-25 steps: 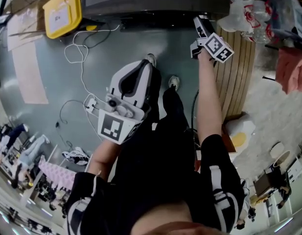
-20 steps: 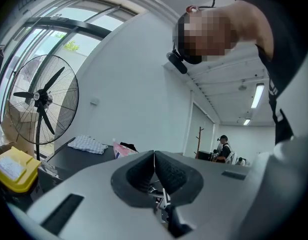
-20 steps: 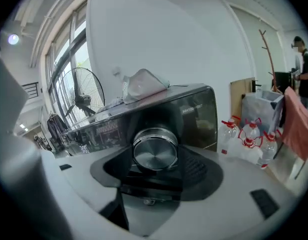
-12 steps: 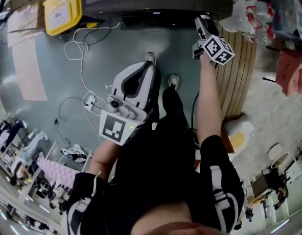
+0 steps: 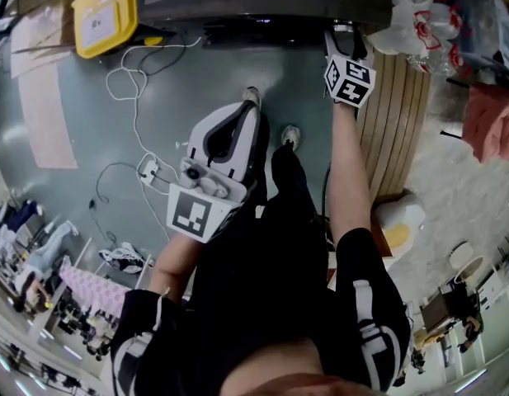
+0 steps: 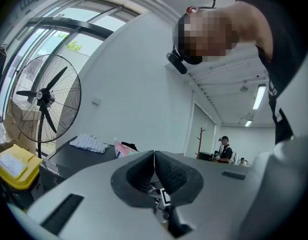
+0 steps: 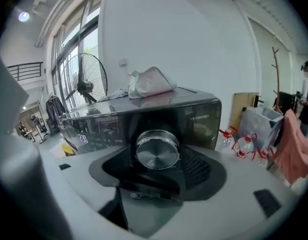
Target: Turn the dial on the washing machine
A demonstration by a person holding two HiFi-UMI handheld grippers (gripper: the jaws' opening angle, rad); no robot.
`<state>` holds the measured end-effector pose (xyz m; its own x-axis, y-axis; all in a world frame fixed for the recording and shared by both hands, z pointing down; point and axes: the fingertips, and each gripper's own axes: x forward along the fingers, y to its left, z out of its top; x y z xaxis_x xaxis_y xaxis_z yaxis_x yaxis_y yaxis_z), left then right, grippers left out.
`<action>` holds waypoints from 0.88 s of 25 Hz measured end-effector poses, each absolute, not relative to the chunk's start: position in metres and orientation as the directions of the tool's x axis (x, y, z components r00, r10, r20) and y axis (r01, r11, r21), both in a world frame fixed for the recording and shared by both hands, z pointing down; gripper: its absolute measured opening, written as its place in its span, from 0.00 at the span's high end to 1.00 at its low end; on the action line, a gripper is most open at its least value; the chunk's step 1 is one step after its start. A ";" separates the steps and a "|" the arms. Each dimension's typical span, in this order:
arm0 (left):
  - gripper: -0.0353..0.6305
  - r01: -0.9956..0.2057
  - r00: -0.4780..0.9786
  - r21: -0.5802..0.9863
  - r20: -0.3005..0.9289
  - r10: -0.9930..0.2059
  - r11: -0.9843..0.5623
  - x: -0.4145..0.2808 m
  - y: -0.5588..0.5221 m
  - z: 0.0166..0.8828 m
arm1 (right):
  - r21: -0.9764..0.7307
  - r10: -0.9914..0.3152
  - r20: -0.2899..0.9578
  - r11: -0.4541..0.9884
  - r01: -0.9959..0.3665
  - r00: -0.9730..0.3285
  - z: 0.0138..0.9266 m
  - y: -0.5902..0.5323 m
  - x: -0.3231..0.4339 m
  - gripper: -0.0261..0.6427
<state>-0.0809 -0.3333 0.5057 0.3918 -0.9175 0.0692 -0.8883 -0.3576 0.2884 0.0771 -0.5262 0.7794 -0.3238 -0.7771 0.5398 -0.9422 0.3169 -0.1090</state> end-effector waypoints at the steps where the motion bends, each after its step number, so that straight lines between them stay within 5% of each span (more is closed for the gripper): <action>1: 0.91 -0.889 0.390 0.287 0.064 -0.919 -0.357 -0.082 -0.330 0.503 | -0.113 -0.769 0.549 0.321 -0.940 -0.329 0.777 -0.522 0.076 0.49; 6: 0.91 -0.895 0.379 0.272 0.048 -0.924 -0.353 -0.082 -0.300 0.465 | -0.133 -0.751 0.569 0.319 -0.938 -0.336 0.719 -0.465 0.081 0.52; 12: 0.91 -0.925 0.321 0.202 -0.036 -0.946 -0.322 -0.069 -0.255 0.392 | -0.176 -0.793 0.436 0.389 -0.904 -0.426 0.573 -0.394 0.086 0.87; 22: 0.91 -0.947 0.264 0.168 -0.081 -0.961 -0.274 -0.060 -0.167 0.326 | -0.179 -0.804 0.238 0.515 -0.838 -0.545 0.404 -0.257 0.091 0.92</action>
<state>-0.0595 -0.1668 0.3256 0.2639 -0.9612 -0.0808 -0.9469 -0.2741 0.1679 0.0913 -0.2568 0.4039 -0.5448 -0.8040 0.2383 -0.8383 0.5149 -0.1794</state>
